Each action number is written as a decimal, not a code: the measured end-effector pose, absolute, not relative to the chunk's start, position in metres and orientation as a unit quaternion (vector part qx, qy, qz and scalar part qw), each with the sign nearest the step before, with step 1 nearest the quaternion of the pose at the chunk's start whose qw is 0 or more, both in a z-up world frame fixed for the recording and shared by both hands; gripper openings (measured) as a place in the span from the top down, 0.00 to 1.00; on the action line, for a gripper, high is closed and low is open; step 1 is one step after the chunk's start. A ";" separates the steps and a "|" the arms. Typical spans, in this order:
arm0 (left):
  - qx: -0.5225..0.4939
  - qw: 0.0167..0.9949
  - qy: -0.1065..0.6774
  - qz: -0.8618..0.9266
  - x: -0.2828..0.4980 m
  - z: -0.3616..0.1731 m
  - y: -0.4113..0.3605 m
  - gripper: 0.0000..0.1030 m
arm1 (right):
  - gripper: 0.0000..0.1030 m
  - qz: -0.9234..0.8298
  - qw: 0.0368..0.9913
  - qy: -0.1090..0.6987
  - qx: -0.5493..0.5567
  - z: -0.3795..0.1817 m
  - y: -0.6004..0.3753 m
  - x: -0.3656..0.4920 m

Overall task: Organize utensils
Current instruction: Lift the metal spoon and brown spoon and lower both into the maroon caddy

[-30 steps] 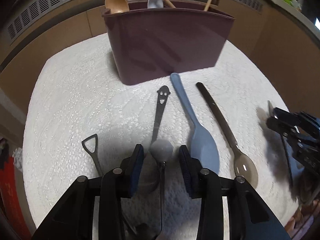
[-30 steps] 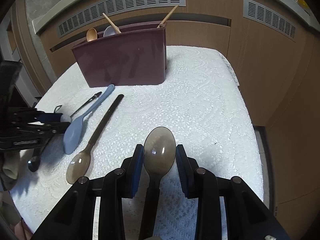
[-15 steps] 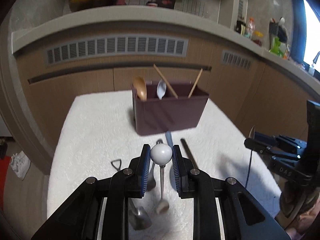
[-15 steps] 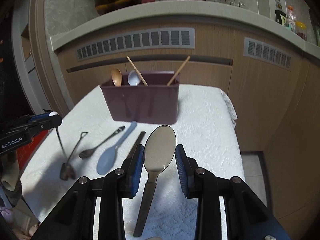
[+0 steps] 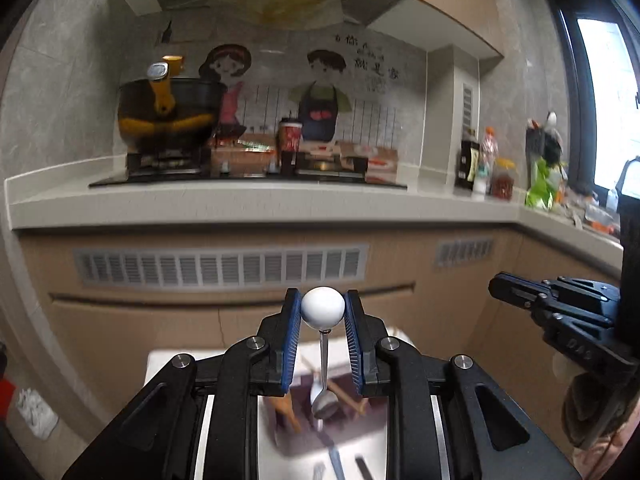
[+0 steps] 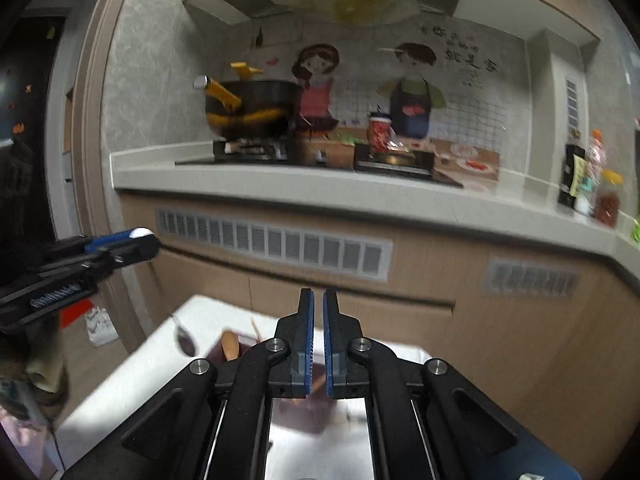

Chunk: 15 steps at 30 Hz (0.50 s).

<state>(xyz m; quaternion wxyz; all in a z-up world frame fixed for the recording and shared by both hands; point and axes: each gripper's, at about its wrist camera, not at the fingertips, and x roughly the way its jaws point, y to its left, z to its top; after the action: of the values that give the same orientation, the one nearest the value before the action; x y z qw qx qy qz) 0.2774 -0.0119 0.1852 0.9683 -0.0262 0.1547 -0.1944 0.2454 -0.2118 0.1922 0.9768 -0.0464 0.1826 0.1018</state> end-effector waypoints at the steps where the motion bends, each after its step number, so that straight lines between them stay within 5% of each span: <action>1: -0.033 0.967 0.155 -0.198 0.287 0.187 -0.012 0.78 | 0.97 0.106 0.976 0.184 -0.042 0.197 -0.213 0.254; 10: -0.043 0.955 0.196 -0.218 0.318 0.158 -0.012 0.78 | 0.95 0.123 0.959 0.243 -0.083 0.164 -0.222 0.292; 11: -0.044 0.953 0.202 -0.221 0.317 0.151 -0.011 0.78 | 0.93 0.121 0.955 0.254 -0.096 0.152 -0.226 0.294; 13: -0.056 0.946 0.220 -0.230 0.313 0.137 -0.007 0.78 | 0.70 0.124 0.942 0.291 -0.114 0.123 -0.239 0.302; 15: -0.062 0.942 0.230 -0.236 0.305 0.124 -0.006 0.78 | 0.67 0.121 0.931 0.327 -0.107 0.089 -0.260 0.314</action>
<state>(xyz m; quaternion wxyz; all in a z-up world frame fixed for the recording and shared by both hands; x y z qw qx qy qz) 0.3049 -0.0059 0.1236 0.9422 -0.0619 0.2301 -0.2355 0.3137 -0.2597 0.0890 0.9310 -0.1066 0.3274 0.1210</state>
